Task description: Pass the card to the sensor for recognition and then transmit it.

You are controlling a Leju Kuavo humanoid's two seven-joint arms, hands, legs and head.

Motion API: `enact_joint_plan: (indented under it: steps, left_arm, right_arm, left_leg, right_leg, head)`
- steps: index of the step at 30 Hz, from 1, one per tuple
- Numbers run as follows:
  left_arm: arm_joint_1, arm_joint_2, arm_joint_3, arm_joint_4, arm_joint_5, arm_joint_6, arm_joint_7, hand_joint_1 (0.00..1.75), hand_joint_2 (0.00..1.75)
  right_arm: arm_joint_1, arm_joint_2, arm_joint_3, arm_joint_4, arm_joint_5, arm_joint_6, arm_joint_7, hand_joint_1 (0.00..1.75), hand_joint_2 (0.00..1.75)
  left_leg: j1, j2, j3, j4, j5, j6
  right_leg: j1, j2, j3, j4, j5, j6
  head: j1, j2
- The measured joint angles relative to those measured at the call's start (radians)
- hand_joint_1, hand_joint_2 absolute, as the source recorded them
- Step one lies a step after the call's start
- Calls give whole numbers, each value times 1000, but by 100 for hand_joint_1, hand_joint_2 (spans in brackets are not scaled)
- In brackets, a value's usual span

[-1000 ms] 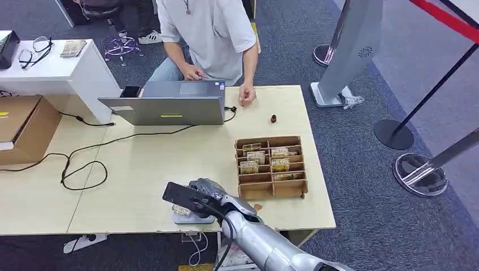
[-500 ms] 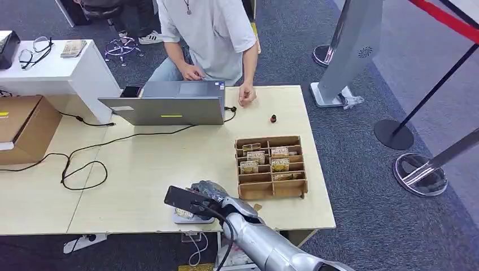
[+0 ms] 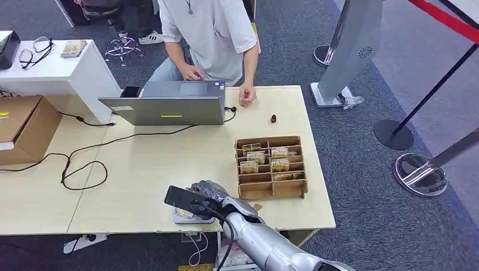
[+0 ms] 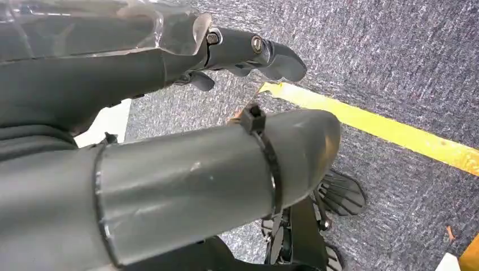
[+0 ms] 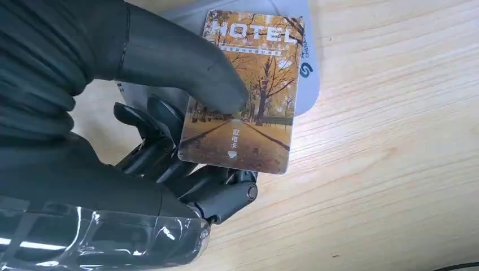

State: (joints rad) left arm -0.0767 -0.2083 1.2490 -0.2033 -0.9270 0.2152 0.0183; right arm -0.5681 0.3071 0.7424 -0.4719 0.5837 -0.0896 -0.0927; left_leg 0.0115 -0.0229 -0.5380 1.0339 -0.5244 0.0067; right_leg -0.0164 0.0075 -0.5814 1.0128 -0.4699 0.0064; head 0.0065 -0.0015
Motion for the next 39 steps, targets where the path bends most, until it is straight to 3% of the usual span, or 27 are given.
enact_joint_plan:
  steps: [23,24,26,28,39]
  left_arm:
    - [0,0,0,0,0,0,0,0,0]
    - [0,0,0,0,-1,-1,-1,0,0]
    - [0,0,0,0,-8,-10,-7,0,0]
    - [0,0,0,0,-10,-16,-8,0,0]
    - [-2,0,0,0,-12,-18,-8,0,0]
  right_arm:
    - [0,0,0,0,0,0,0,175,175]
    - [0,0,0,0,15,-12,10,175,175]
    - [0,0,16,2,136,-117,76,175,175]
    - [0,-3,42,4,215,-203,93,175,175]
    - [0,-3,75,11,237,-215,95,175,175]
  left_leg:
    - [0,0,0,0,0,0]
    - [0,0,0,0,0,0]
    - [0,0,0,0,0,0]
    - [0,1,1,0,0,0]
    - [0,1,1,0,0,0]
  right_leg:
    - [0,0,0,0,0,0]
    - [0,0,0,0,0,0]
    - [0,0,0,0,0,0]
    - [0,1,0,0,0,0]
    - [0,2,1,0,0,0]
  head:
    - [0,0]
    - [0,0]
    - [0,0]
    - [0,0]
    - [0,0]
